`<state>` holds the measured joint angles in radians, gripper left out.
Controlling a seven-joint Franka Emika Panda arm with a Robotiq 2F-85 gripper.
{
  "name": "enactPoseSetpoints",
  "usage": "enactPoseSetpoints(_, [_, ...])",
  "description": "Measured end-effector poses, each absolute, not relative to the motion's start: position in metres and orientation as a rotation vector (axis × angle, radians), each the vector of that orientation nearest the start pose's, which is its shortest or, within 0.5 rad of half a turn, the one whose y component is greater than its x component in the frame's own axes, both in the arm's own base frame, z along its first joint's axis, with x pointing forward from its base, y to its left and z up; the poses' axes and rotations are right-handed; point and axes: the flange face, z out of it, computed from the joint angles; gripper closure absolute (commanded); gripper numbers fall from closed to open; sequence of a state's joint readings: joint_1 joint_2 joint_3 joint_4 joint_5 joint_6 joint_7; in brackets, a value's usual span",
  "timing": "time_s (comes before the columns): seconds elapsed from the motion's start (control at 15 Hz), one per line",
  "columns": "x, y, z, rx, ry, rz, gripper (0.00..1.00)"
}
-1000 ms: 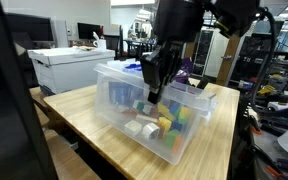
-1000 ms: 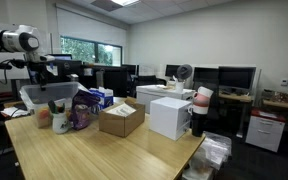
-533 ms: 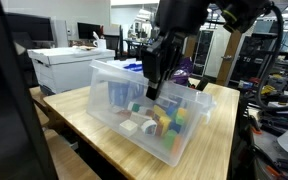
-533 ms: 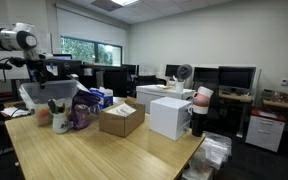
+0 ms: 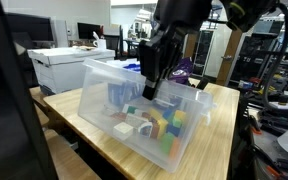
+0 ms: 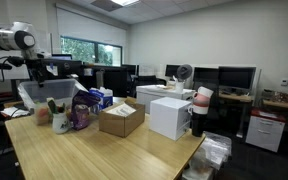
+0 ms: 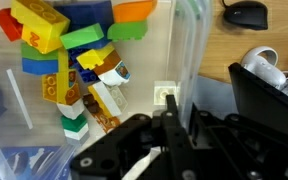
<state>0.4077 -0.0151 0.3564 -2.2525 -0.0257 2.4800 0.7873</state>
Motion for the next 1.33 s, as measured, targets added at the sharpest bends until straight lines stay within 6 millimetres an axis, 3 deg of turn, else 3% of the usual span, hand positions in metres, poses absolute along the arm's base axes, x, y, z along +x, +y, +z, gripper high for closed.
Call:
enactPoseSetpoints(0.67, [0.393,0.376,0.404,-2.851,0.070,-0.295,0.95])
enactPoseSetpoints(1.33, [0.389,0.346,0.404,-2.699,0.149,-0.332,0.95])
